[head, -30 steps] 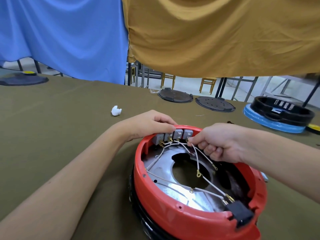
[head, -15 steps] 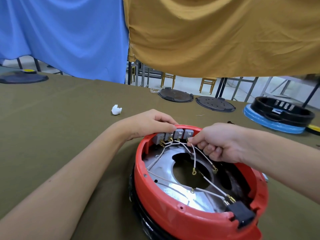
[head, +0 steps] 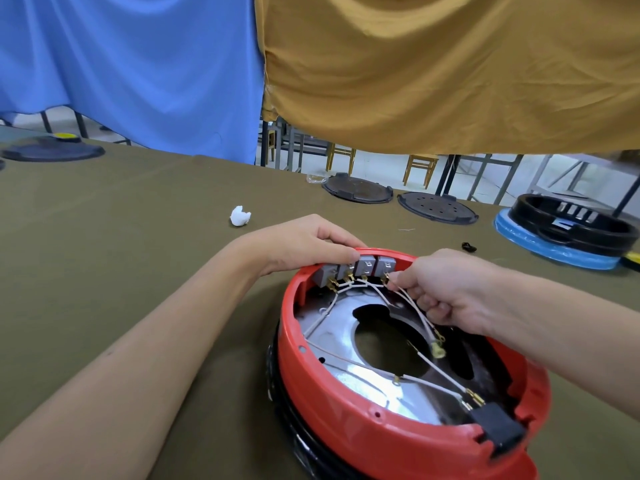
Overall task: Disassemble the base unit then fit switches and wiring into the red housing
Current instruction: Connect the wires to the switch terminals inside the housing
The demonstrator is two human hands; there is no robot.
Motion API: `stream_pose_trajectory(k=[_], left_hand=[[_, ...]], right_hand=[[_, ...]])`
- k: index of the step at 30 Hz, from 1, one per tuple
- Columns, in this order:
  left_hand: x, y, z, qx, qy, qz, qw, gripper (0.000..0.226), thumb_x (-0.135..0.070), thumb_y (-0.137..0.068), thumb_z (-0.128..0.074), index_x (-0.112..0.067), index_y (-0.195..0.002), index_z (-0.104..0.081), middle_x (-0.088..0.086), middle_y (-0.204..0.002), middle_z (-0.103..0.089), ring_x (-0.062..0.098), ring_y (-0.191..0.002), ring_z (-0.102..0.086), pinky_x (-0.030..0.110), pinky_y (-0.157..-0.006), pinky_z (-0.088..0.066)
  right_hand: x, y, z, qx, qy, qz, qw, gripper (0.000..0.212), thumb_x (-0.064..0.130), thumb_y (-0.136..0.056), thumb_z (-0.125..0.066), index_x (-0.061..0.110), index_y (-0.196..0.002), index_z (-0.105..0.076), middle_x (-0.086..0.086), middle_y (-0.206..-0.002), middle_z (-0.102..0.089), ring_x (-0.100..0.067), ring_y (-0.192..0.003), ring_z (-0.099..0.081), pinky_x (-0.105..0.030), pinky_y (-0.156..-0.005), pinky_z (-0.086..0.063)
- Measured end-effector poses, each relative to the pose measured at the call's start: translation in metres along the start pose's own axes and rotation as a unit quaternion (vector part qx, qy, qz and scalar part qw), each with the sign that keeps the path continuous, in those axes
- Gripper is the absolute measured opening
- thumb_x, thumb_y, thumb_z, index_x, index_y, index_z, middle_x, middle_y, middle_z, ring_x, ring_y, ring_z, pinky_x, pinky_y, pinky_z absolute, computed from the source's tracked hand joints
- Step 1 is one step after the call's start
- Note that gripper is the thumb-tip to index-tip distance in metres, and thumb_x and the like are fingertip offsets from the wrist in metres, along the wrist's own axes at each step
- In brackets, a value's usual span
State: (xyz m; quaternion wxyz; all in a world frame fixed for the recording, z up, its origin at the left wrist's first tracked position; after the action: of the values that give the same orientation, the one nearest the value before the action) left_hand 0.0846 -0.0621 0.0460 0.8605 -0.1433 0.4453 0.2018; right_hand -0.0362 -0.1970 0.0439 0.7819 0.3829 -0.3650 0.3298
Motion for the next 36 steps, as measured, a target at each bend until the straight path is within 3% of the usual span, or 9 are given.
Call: stream_pose_trajectory(k=[5,11,17,24,32,36], left_hand=[[-0.0007,0.0,0.0008,-0.008,-0.011,-0.006,1.0,0.022,-0.027,-0.096,-0.062,-0.034,-0.112,-0.076,0.001,-0.114,-0.073,0.023,-0.109,-0.068,0.044,-0.101,-0.052],[-0.0017,0.0006,0.0008,-0.011,-0.017,-0.013,1.0,0.022,-0.025,-0.096,-0.062,-0.036,-0.109,-0.076,0.013,-0.111,-0.071,0.038,-0.11,-0.063,0.046,-0.098,-0.052],[-0.0008,0.0005,0.0027,-0.014,-0.024,-0.006,1.0,0.022,-0.026,-0.097,-0.063,-0.034,-0.112,-0.076,-0.002,-0.106,-0.074,0.023,-0.106,-0.068,0.034,-0.096,-0.054],[-0.0019,0.0003,0.0008,-0.01,-0.017,-0.014,1.0,0.022,-0.027,-0.096,-0.063,-0.036,-0.111,-0.075,0.017,-0.113,-0.069,0.044,-0.111,-0.062,0.055,-0.099,-0.049],[-0.0036,0.0015,-0.0003,-0.002,-0.019,0.002,1.0,0.021,-0.03,-0.097,-0.062,-0.033,-0.113,-0.075,0.01,-0.113,-0.074,0.042,-0.11,-0.065,0.056,-0.1,-0.05],[-0.0046,0.0021,-0.0008,-0.009,-0.036,0.007,0.999,0.021,-0.031,-0.097,-0.062,-0.03,-0.113,-0.075,0.001,-0.108,-0.076,0.029,-0.106,-0.069,0.05,-0.101,-0.051]], right_hand=[[-0.0006,-0.0016,-0.0033,-0.001,-0.012,0.0,1.0,0.021,0.009,-0.096,-0.056,0.005,-0.076,-0.061,0.003,-0.046,-0.034,-0.004,-0.031,-0.024,-0.012,-0.029,-0.017],[0.0008,-0.0026,-0.0059,-0.005,-0.031,0.005,0.999,0.019,0.004,-0.094,-0.056,0.004,-0.076,-0.06,0.002,-0.046,-0.033,-0.005,-0.031,-0.024,-0.012,-0.031,-0.016],[0.0003,-0.0026,-0.0071,0.01,-0.052,-0.001,0.999,0.022,0.005,-0.096,-0.055,0.003,-0.075,-0.059,0.004,-0.043,-0.033,-0.003,-0.029,-0.024,-0.012,-0.029,-0.016],[0.0011,-0.0026,-0.0075,0.018,-0.061,-0.003,0.998,0.017,0.002,-0.093,-0.056,0.004,-0.077,-0.06,0.003,-0.045,-0.035,-0.003,-0.029,-0.025,-0.012,-0.028,-0.017],[-0.0008,0.002,-0.0004,0.049,-0.058,-0.01,0.997,0.027,0.002,-0.091,-0.057,0.01,-0.066,-0.051,0.004,-0.046,-0.035,-0.003,-0.029,-0.026,-0.011,-0.028,-0.017],[-0.0011,0.0043,-0.0012,0.053,-0.061,-0.009,0.997,0.023,0.001,-0.09,-0.059,0.013,-0.072,-0.05,0.004,-0.046,-0.036,-0.003,-0.03,-0.025,-0.012,-0.027,-0.017]])
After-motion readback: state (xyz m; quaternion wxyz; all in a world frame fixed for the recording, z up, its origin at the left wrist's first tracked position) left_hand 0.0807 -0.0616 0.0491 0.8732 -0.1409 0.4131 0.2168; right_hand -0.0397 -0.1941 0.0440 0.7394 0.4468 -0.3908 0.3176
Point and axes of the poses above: each hand's wrist, its own y-axis away from the middle knuckle, its own z-axis out of the back of the hand, x = y × z, the point moved 5 cm from there along -y, towards the middle knuckle
